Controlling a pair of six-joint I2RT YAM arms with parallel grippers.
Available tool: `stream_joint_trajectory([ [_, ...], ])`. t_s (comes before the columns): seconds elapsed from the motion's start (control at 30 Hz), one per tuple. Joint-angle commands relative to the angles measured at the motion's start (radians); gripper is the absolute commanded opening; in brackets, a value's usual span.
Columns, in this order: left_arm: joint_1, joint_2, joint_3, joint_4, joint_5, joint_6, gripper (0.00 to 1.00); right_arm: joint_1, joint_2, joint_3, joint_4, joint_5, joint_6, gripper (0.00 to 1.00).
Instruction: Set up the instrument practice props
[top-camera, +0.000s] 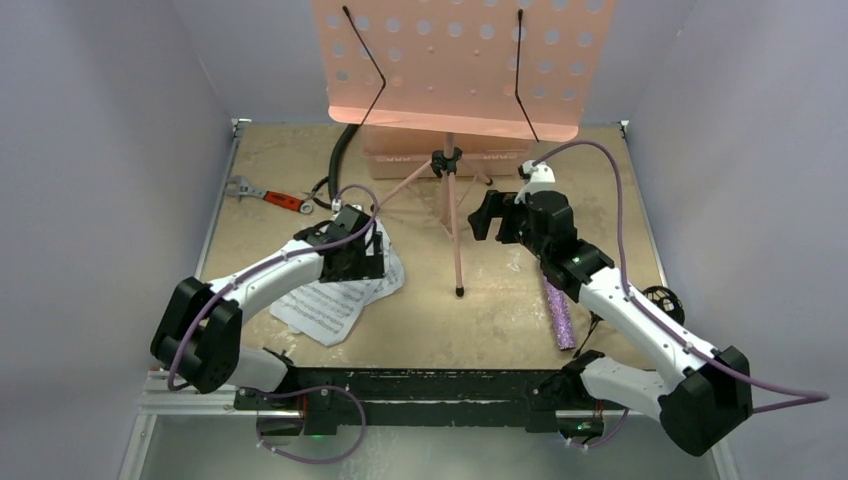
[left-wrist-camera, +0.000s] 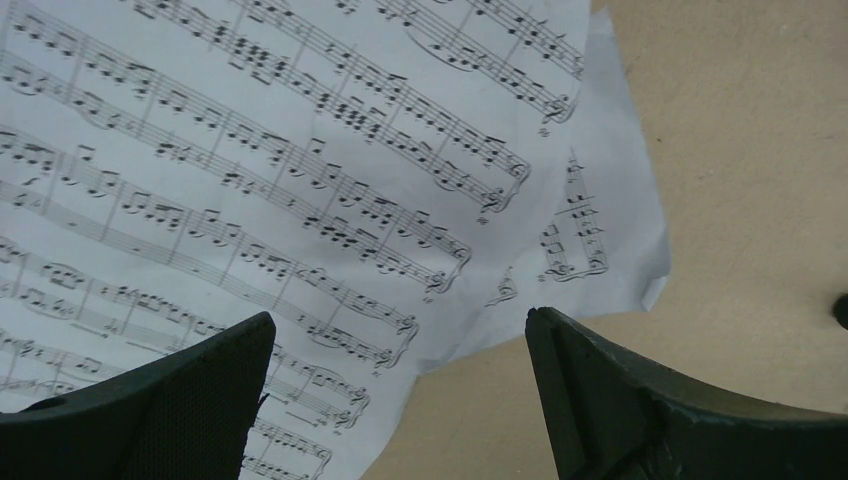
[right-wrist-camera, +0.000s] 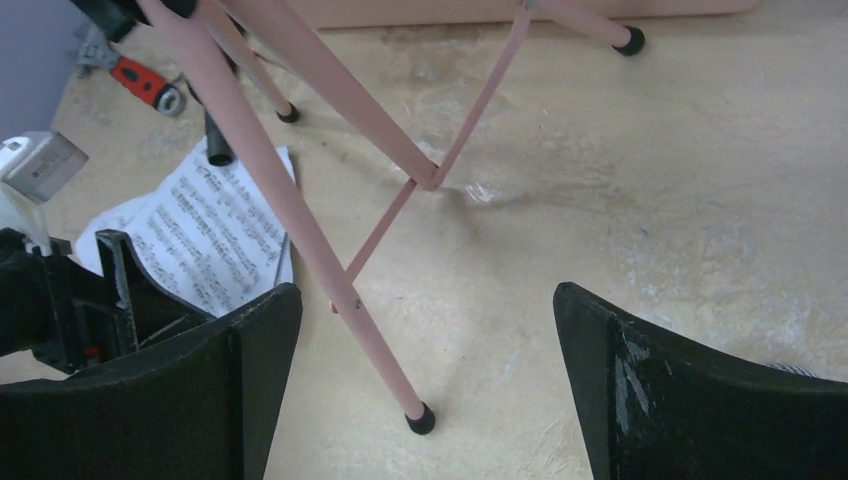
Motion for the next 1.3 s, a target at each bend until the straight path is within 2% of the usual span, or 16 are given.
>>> stream_joint_trajectory([
  [0.0,0.002,0.040,0.080,0.076,0.161,-0.035,0.95,0.000,0.054,0.061,-0.073,0.039,0.033,0.98],
  [0.17,-0.027,0.129,0.148,0.126,0.216,-0.072,0.91,0.000,0.067,0.075,-0.074,0.033,0.027,0.98],
  [0.3,-0.093,0.234,0.243,0.086,0.203,-0.050,0.86,0.000,0.068,0.079,-0.064,0.017,0.021,0.98],
  [0.47,-0.215,0.407,0.420,-0.090,0.037,-0.006,0.81,0.000,0.066,0.087,-0.067,0.022,0.020,0.98],
  [0.6,-0.271,0.505,0.517,-0.242,-0.124,-0.039,0.77,-0.001,0.063,0.089,-0.067,0.030,0.022,0.98],
  [0.9,-0.285,0.521,0.487,-0.218,-0.133,-0.073,0.64,-0.002,0.070,0.105,-0.063,0.022,0.020,0.98],
  [1.07,-0.283,0.521,0.471,-0.169,-0.107,-0.072,0.47,-0.002,0.073,0.117,-0.061,0.009,0.024,0.98],
  [1.23,-0.282,0.509,0.495,-0.159,-0.095,-0.066,0.03,-0.002,0.075,0.130,-0.064,-0.025,0.014,0.98],
  [1.27,-0.283,0.500,0.504,-0.166,-0.091,-0.066,0.00,-0.002,0.078,0.137,-0.066,-0.049,0.002,0.98],
])
